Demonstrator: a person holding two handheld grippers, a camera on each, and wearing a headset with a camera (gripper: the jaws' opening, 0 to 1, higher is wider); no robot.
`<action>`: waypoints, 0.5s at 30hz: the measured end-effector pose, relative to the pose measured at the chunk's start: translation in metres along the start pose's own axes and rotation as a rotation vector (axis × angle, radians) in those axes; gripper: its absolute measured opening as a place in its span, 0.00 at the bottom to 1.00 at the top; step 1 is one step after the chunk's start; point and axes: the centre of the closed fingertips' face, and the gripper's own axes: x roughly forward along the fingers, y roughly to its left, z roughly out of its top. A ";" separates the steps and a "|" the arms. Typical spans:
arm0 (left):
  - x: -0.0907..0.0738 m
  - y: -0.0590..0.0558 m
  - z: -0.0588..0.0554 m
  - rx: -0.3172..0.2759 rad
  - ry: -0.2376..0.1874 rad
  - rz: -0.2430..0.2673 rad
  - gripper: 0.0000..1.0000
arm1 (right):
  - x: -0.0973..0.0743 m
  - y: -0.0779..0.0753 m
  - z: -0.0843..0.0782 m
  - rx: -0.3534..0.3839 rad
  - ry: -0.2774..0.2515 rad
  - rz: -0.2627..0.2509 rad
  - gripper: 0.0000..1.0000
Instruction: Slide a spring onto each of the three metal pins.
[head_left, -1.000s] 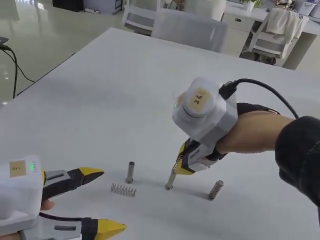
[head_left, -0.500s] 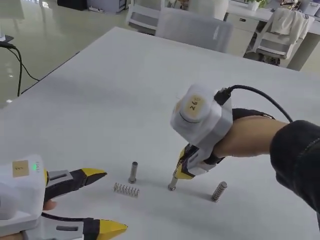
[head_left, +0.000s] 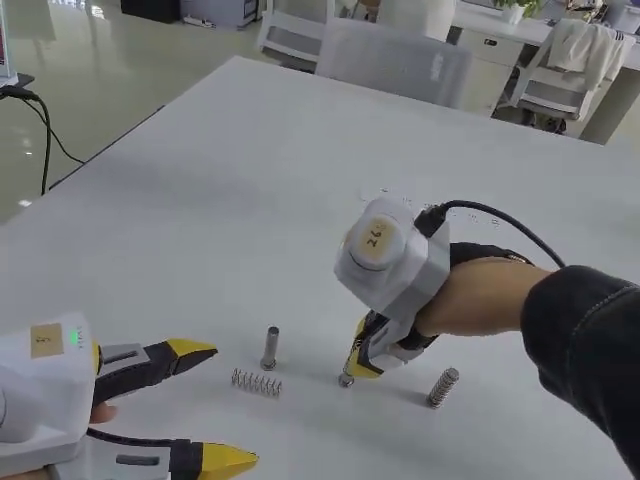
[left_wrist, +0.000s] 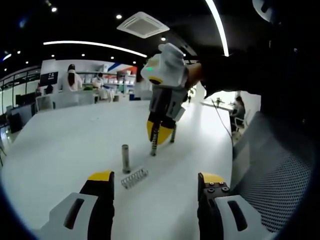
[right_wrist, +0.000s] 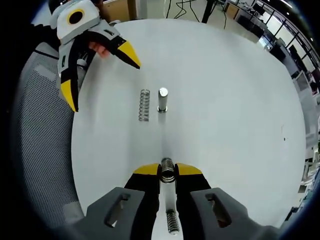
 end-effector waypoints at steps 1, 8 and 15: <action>0.000 0.000 0.000 0.000 0.001 0.000 0.63 | 0.002 -0.001 0.000 0.002 -0.002 0.000 0.09; 0.000 0.000 -0.001 -0.003 0.002 0.002 0.63 | 0.011 -0.001 -0.006 0.017 0.015 0.005 0.09; 0.000 0.000 -0.001 -0.004 0.003 0.005 0.62 | 0.013 -0.001 -0.006 0.031 0.013 0.011 0.09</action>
